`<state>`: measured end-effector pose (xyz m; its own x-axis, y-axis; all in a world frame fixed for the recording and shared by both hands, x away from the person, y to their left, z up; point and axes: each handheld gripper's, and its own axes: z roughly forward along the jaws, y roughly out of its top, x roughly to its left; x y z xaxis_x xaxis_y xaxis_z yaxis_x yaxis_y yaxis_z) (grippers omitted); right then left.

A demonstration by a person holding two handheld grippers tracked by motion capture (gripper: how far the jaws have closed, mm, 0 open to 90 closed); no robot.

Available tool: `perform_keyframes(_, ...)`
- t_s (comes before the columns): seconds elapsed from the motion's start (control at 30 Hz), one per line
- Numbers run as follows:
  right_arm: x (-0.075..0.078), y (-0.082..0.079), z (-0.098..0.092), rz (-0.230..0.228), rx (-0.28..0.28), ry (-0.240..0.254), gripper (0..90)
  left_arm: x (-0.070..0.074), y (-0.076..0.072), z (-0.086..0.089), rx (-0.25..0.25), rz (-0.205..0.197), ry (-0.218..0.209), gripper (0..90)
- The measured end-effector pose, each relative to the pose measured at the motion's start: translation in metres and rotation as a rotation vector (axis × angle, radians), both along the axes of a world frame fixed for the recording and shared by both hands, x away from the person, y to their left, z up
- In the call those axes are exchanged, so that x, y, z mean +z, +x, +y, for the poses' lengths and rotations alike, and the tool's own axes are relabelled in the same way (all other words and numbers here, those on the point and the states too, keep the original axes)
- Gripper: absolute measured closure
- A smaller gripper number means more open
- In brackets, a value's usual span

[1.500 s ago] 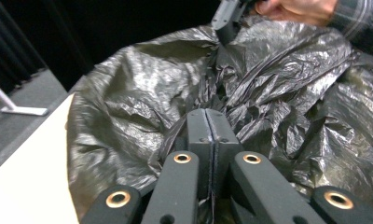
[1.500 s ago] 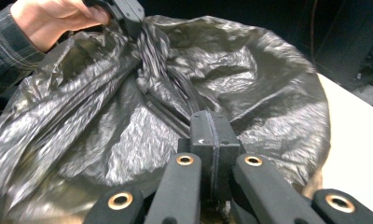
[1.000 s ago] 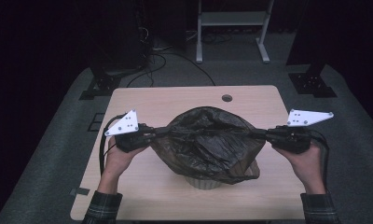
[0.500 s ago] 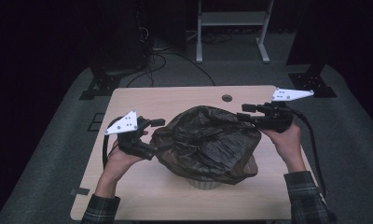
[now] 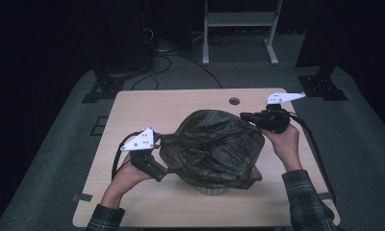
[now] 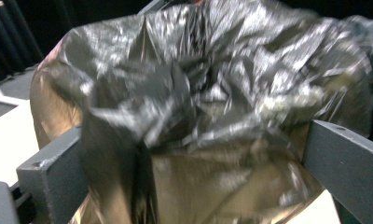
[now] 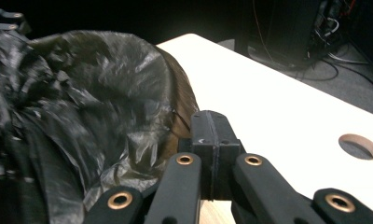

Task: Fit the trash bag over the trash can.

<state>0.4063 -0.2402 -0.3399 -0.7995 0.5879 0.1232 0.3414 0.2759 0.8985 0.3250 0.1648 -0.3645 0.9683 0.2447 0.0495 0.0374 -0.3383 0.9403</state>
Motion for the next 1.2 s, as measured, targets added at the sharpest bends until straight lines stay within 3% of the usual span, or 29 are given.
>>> perform_keyframes(0.07,-0.004,0.0,-0.002,0.003,-0.012,-0.004,90.0,-0.007,0.001,-0.003,0.001,0.006,0.031,0.0)
perform_keyframes(0.2,-0.008,-0.002,-0.01,0.003,-0.042,-0.004,90.0,-0.022,0.004,-0.01,0.004,0.025,0.048,0.0)
perform_keyframes(0.27,-0.007,-0.005,-0.018,0.0,-0.067,0.022,65.6,-0.024,0.004,-0.011,0.001,0.027,0.039,0.0)
perform_keyframes(0.37,-0.002,-0.016,-0.031,-0.017,-0.08,0.064,54.3,-0.024,0.003,-0.011,-0.001,0.019,0.024,0.0)
perform_keyframes(0.47,0.0,-0.034,-0.047,-0.036,-0.085,0.083,49.5,-0.026,0.002,-0.012,-0.001,0.013,0.02,0.0)
perform_keyframes(0.7,-0.009,-0.078,-0.067,-0.033,-0.043,0.113,38.3,-0.028,0.001,-0.012,0.006,0.019,0.007,0.0)
perform_keyframes(0.8,-0.016,-0.093,-0.065,-0.026,-0.024,0.092,33.2,-0.028,0.001,-0.012,0.007,0.021,-0.001,0.0)
perform_keyframes(1.07,-0.033,-0.141,-0.052,-0.016,0.077,0.114,31.3,-0.028,0.001,-0.009,0.011,0.027,-0.012,0.0)
perform_keyframes(1.2,-0.036,-0.155,-0.044,-0.007,0.118,0.124,30.2,-0.028,0.0,-0.008,0.018,0.029,-0.014,0.0)
